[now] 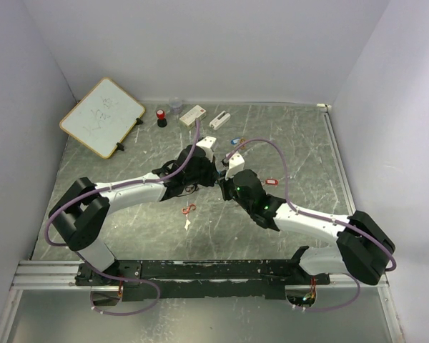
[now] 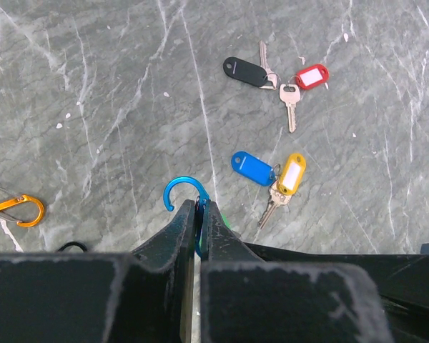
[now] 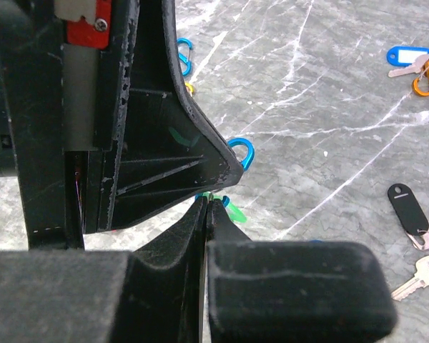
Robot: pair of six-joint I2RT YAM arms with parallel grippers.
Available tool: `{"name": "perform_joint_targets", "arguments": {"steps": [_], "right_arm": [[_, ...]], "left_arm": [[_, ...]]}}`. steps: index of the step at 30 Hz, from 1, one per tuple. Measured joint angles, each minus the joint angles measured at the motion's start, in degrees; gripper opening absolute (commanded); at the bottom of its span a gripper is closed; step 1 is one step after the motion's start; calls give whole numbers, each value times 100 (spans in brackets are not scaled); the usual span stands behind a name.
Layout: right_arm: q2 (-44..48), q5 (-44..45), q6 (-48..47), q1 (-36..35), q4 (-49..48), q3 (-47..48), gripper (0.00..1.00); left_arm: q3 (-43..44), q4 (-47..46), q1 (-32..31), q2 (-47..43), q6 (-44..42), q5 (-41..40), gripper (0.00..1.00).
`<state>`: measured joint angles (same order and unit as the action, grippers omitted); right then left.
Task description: Put the keys on the keyring
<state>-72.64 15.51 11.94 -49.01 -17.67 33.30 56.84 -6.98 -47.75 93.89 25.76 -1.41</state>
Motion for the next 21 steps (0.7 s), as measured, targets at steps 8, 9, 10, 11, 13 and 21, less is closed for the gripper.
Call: {"name": "perform_joint_targets", "arguments": {"steps": [8,9,10,11,13,21], "right_arm": [[87,44,0,-20,26,-44,0],[96,44,0,-20,28,-57,0],[107,46,0,-20,31,-72,0],[118,50,0,-20,35,-87,0],[131,55,2,-20,39,-107,0],[160,59,2,-24,35,-114,0]], "left_arm": [[0,0,-9,0,33,-55,7],[0,0,-11,0,39,-61,7],[0,0,-11,0,44,-72,7],[0,0,-11,0,50,-85,7],[0,2,-11,0,63,-116,7],[105,101,-11,11,146,-203,51]]}}
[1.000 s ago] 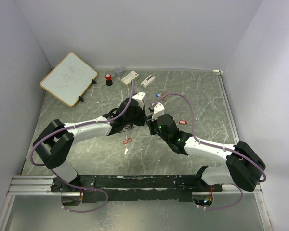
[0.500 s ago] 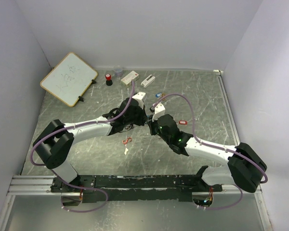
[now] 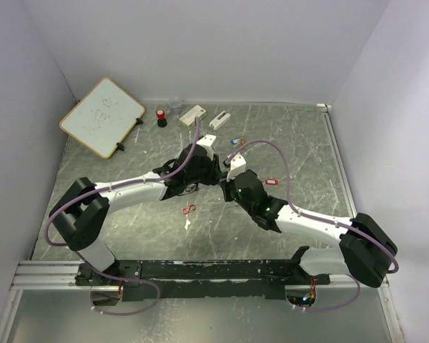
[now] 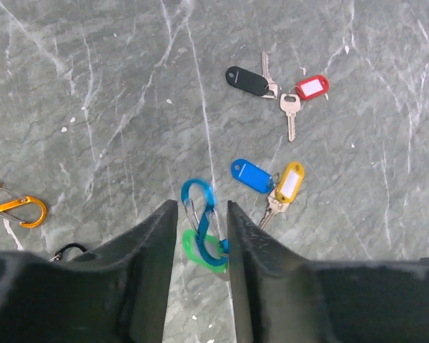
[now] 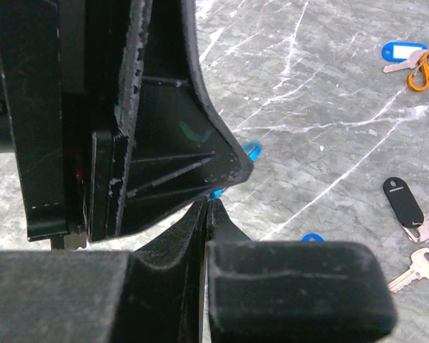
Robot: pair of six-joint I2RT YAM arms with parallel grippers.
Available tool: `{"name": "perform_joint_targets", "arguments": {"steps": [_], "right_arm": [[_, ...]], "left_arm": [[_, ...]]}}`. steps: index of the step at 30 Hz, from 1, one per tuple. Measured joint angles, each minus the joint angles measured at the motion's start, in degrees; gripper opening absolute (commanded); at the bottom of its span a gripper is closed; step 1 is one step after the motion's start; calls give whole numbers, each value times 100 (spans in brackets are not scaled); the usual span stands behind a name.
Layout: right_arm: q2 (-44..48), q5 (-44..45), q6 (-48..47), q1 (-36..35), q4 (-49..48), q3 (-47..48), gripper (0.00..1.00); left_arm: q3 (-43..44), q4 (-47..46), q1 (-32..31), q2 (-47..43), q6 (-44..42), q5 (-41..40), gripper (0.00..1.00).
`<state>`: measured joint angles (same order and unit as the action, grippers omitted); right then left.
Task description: Put the keys on the keyring
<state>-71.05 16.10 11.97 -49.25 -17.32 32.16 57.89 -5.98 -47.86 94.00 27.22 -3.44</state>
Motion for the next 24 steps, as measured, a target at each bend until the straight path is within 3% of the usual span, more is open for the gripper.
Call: {"name": "perform_joint_targets", "arguments": {"steps": [2,14,17,21,24], "right_arm": [[0,4,-2,0,7,0,0],[55,116,2,-11,48,-13,0],[81,243,4,-11,101,-13,0],[59,544,9,-13,297,76,0],[-179,789,9,74,570,468,0]], "left_arm": [[48,28,0,2,24,-48,57],[55,282,0,-31,195,-678,67],[39,474,2,-133,313,-1104,74],[-188,669,11,-509,476,-1657,97],[-531,730,63,-946,627,-1969,99]]}}
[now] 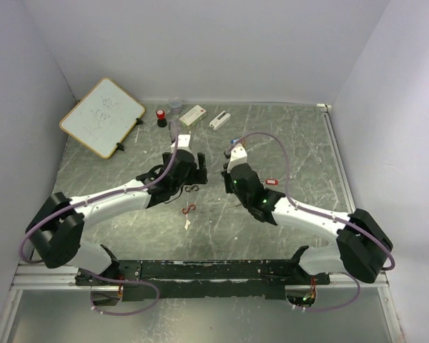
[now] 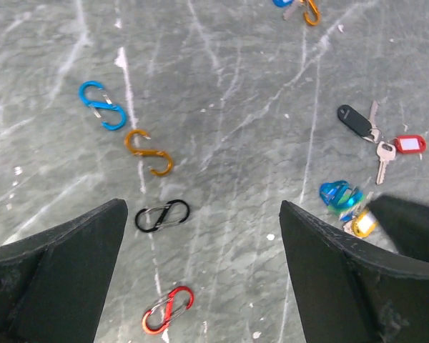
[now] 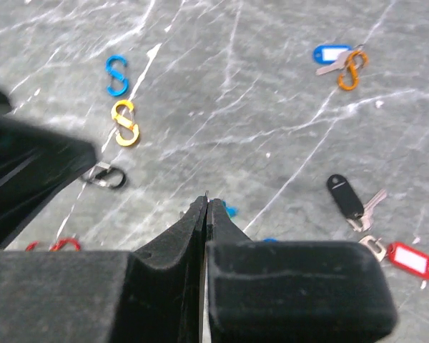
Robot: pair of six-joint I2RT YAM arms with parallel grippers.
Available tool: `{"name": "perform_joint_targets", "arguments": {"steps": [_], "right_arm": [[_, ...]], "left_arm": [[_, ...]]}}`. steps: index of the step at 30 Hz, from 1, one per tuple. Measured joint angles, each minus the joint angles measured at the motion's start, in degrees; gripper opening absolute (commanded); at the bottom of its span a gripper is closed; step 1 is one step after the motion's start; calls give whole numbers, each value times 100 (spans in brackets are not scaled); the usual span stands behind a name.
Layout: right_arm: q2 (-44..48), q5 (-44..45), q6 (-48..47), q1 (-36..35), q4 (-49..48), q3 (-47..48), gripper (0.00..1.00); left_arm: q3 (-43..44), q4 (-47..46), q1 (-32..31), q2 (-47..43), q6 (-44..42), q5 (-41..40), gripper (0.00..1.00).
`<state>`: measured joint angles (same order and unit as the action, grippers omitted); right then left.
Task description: Put the keys on the keyring
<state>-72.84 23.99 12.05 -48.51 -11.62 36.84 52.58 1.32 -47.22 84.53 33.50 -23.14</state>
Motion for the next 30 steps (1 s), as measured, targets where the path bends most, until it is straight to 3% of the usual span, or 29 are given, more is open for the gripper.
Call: {"name": "perform_joint_targets", "arguments": {"steps": [6,18,30], "right_arm": [[-509,55,98,697,341,754,0],[-1478,-380,247,2441,483,1585,0],[-2505,-833,251,3224,404,2208,0]], "left_arm": [[-470,66,116,-564,127,-229,100],[-713,129,243,-673,173,-212,100],[-833,70,278,-675,195,-103,100]]}}
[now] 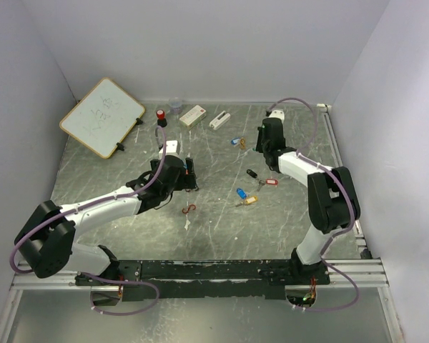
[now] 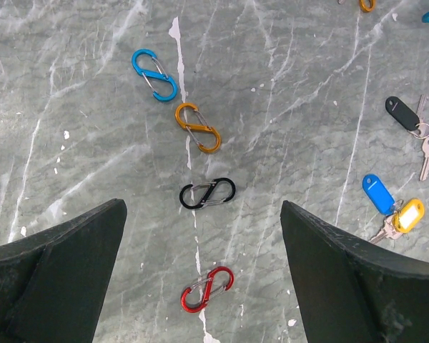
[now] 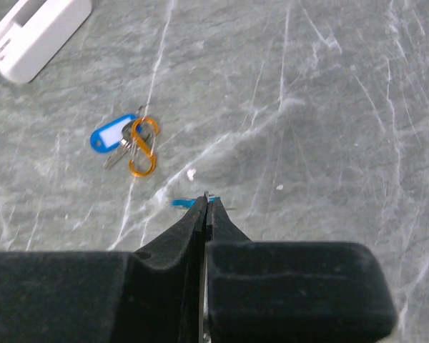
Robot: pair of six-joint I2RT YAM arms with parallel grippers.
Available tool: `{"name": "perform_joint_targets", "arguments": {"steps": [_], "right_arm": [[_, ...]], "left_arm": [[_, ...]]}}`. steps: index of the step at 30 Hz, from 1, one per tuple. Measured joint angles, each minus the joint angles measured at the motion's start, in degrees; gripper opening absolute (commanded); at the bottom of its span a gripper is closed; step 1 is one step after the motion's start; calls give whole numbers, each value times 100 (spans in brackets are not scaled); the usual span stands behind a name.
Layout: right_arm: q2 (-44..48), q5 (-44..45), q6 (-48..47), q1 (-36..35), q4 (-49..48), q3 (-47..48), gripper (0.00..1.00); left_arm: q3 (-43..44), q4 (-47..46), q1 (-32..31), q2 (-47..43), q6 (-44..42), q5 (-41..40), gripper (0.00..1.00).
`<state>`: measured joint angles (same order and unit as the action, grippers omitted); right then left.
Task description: Put the keys on the keyring
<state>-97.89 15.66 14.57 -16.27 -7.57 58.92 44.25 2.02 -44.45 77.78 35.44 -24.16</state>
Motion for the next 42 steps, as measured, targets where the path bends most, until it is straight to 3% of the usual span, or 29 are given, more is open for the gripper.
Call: {"name": "perform_joint_targets", "arguments": {"steps": [9,10,12,15,17,26,31,42], "right_arm": [[-817,-313,31,437,-162,492,0],[-892,-341,42,470,-162,546,4],[-997,-376,66,518,-164,643,22],[-1036,-393,103,546,-184,706,58],[-1012,-391,129,546,-240,704,69],[317,-466,131,466,-317,-103,70],[1167,-435,197,-35,-144,-616,69],[1344,-439,505,-1016,616,-1486,59]], "left_arm": [[0,0,0,13,15,15,100],[0,0,0,24,17,17,100],[0,0,0,55,20,20,100],[0,2,0,116,22,26,100],[0,2,0,151,22,28,100],[0,-7,0,175,46,33,100],[0,-35,0,199,48,35,97],[0,-114,0,251,59,46,97]]}}
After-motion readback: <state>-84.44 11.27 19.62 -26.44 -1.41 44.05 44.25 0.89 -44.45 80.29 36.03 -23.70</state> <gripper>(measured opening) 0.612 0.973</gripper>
